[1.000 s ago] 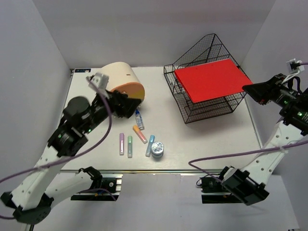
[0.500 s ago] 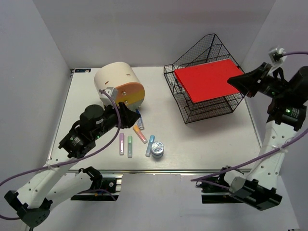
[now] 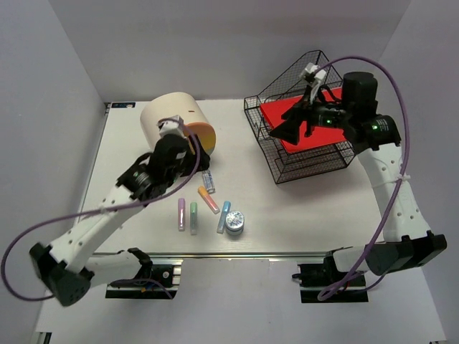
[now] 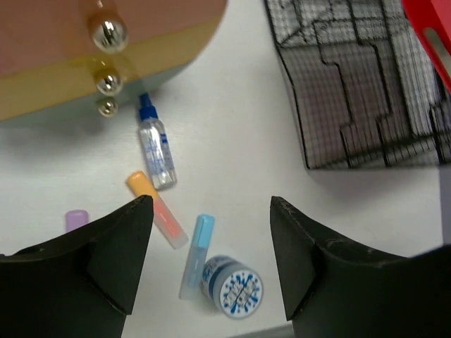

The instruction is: Organize the desk

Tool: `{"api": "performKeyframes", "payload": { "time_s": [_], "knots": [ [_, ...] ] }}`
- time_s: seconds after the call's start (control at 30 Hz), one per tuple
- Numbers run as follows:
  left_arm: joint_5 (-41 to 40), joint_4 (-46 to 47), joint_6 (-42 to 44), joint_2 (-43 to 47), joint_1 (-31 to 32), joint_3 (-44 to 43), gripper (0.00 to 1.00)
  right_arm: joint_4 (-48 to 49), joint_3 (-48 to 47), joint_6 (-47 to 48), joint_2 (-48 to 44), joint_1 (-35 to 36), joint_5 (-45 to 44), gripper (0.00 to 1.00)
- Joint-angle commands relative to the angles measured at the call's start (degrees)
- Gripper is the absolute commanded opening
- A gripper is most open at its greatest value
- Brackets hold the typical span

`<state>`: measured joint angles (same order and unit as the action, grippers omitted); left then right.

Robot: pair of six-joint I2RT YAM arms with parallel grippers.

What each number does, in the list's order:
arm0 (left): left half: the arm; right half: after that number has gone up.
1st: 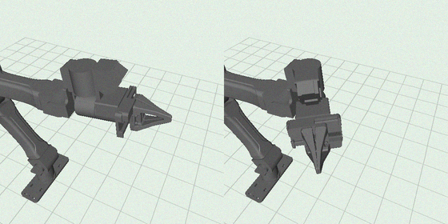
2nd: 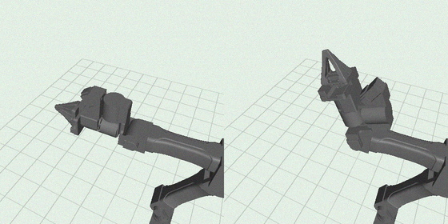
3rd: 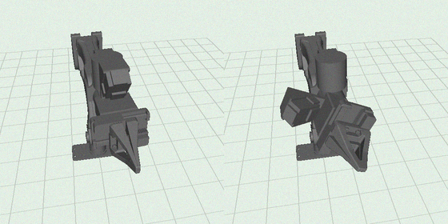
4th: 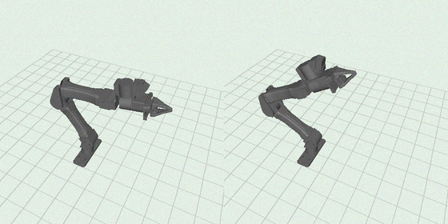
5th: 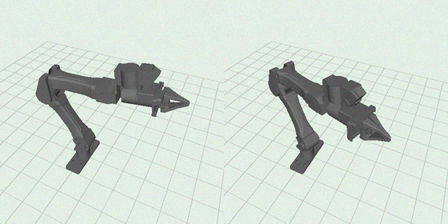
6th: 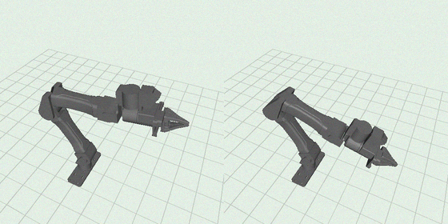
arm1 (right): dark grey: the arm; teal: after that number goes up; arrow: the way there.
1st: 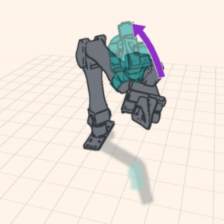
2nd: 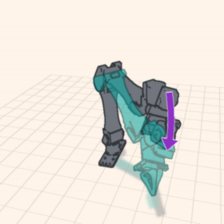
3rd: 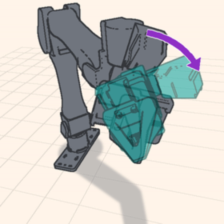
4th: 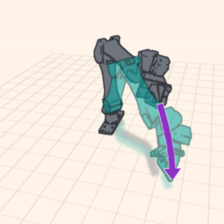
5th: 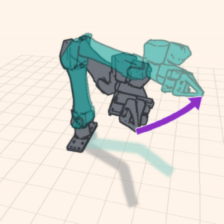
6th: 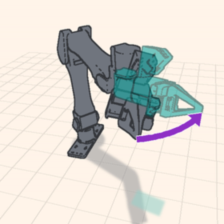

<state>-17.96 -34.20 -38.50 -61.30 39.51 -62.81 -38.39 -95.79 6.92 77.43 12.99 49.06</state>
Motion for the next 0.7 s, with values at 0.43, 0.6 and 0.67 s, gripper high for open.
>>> {"api": "performKeyframes", "payload": {
  "time_s": [0.43, 0.6, 0.67],
  "knots": [
    [-20.3, -24.2, -5.7, -23.1, -0.6, -31.3, 0.74, 0.4, -9.3, -3.2, 8.5, 9.1, -13.7, 0.18],
    [-22.4, -26.1, -6.2, -25.8, -0.6, -32.9, 0.63, 4.6, -4.2, -4.9, 6.5, 10.0, -16.6, 0.2],
    [-22.6, -26.7, -6.8, -27.0, -1.1, -33.8, 0.59, 4.6, -4.2, -5.1, 6.3, 9.9, -17.0, 0.22]
  ]
}}
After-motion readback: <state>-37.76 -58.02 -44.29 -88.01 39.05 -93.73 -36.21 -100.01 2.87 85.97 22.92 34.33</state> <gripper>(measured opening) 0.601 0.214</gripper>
